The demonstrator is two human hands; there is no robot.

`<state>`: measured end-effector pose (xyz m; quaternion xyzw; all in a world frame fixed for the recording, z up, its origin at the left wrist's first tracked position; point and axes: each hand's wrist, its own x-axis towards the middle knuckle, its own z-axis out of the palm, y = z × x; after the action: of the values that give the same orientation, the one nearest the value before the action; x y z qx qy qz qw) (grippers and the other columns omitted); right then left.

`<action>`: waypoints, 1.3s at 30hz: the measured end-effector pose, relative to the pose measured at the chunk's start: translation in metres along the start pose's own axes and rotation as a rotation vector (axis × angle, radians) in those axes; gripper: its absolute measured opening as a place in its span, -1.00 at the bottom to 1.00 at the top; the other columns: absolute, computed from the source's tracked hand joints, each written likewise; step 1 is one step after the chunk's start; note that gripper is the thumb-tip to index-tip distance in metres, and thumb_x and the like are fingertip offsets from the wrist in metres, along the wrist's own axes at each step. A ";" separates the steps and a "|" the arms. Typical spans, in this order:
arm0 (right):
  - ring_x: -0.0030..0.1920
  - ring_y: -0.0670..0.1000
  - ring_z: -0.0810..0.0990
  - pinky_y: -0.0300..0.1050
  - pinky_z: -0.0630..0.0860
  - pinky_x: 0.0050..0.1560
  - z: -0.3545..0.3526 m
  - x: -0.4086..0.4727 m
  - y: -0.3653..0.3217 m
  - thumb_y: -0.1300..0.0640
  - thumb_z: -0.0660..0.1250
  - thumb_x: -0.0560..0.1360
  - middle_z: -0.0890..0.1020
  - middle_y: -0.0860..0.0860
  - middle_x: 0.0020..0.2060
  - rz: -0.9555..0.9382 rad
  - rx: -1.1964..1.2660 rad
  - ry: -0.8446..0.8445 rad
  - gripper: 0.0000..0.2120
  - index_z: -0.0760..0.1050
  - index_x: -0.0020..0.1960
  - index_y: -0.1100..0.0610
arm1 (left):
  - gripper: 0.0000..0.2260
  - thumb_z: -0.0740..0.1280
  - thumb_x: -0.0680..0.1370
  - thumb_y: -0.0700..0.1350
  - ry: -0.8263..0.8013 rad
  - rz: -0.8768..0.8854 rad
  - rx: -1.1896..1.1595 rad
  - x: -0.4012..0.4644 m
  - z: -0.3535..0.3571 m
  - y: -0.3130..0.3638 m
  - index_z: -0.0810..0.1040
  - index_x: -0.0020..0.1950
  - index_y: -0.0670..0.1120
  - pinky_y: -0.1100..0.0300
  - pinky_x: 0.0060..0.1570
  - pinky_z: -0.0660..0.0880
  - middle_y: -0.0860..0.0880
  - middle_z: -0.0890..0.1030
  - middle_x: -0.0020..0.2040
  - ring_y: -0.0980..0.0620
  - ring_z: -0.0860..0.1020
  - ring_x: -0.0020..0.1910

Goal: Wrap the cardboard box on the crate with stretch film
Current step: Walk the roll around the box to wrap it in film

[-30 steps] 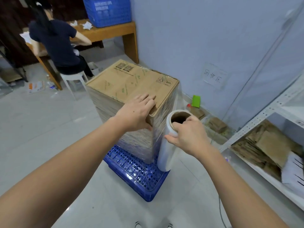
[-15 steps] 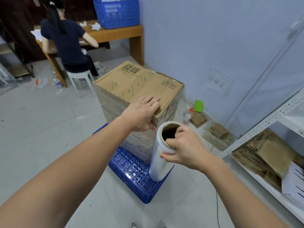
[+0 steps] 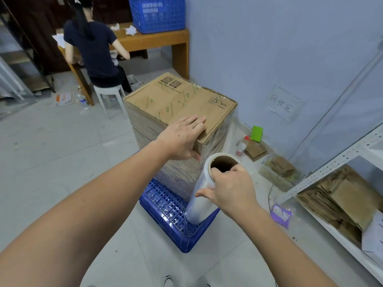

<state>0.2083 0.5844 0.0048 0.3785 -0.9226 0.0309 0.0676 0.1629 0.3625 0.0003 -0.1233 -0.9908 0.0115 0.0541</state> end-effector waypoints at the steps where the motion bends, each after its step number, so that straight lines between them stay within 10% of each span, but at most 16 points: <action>1: -0.48 0.02 0.24 -0.12 0.43 -0.34 0.002 0.001 0.002 -0.45 0.41 0.20 0.39 -0.05 -0.63 0.001 0.000 0.042 -0.42 0.28 -0.36 0.03 | -0.15 0.52 0.35 0.37 0.001 -0.001 0.000 0.000 0.000 0.000 0.36 0.42 -0.13 -0.08 0.60 0.13 -0.15 0.21 0.64 -0.20 0.18 0.62; 12: -0.43 -0.01 0.21 -0.13 0.37 0.03 -0.005 -0.010 -0.007 -0.23 0.49 0.28 0.19 -0.13 -0.54 -0.404 0.076 -0.071 -0.48 0.19 -0.38 0.01 | -0.22 0.41 0.42 0.42 0.021 0.085 0.064 -0.002 0.008 -0.009 0.33 0.41 -0.07 -0.07 0.59 0.13 -0.16 0.18 0.65 -0.19 0.18 0.61; 21: -0.31 0.04 0.31 -0.05 0.51 0.08 -0.013 -0.008 -0.060 -0.04 0.37 0.32 0.25 -0.12 -0.48 0.002 -0.087 -0.194 -0.66 0.18 -0.20 -0.03 | -0.20 0.33 0.44 0.46 0.047 0.190 0.051 0.005 0.011 -0.027 0.29 0.44 -0.07 -0.04 0.56 0.18 -0.16 0.18 0.64 -0.16 0.18 0.61; 27: -0.05 0.08 0.53 -0.10 0.20 -0.13 -0.022 0.003 -0.111 -0.48 0.20 0.40 0.60 -0.04 -0.26 0.468 -0.133 -0.181 -0.38 0.28 0.06 0.05 | -0.18 0.22 0.52 0.44 -0.044 0.370 -0.011 0.007 -0.002 -0.062 0.14 0.63 0.01 -0.02 0.59 0.09 -0.05 0.07 0.69 -0.06 0.08 0.65; 33: -0.17 0.11 0.44 -0.06 0.37 -0.27 -0.019 -0.004 -0.113 -0.07 0.21 0.55 0.48 -0.01 -0.31 0.623 -0.100 -0.180 -0.79 0.29 -0.09 0.05 | -0.22 -0.01 0.56 0.48 -0.081 0.376 0.004 0.016 -0.002 -0.096 0.01 0.67 0.09 -0.14 0.62 0.02 -0.09 0.04 0.69 -0.24 0.02 0.65; 39: -0.34 0.05 0.48 -0.08 0.31 -0.20 -0.010 0.007 -0.105 -0.57 0.19 0.31 0.42 -0.09 -0.49 0.657 -0.159 -0.071 -0.36 0.24 -0.37 0.02 | -0.13 -0.06 0.56 0.48 -0.068 0.292 0.056 0.012 0.003 -0.090 0.00 0.69 -0.07 -0.11 0.62 -0.01 -0.13 0.04 0.69 -0.22 0.03 0.65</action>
<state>0.2778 0.5058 0.0160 0.0552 -0.9966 -0.0343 0.0512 0.1294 0.2784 0.0022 -0.2639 -0.9630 0.0510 0.0214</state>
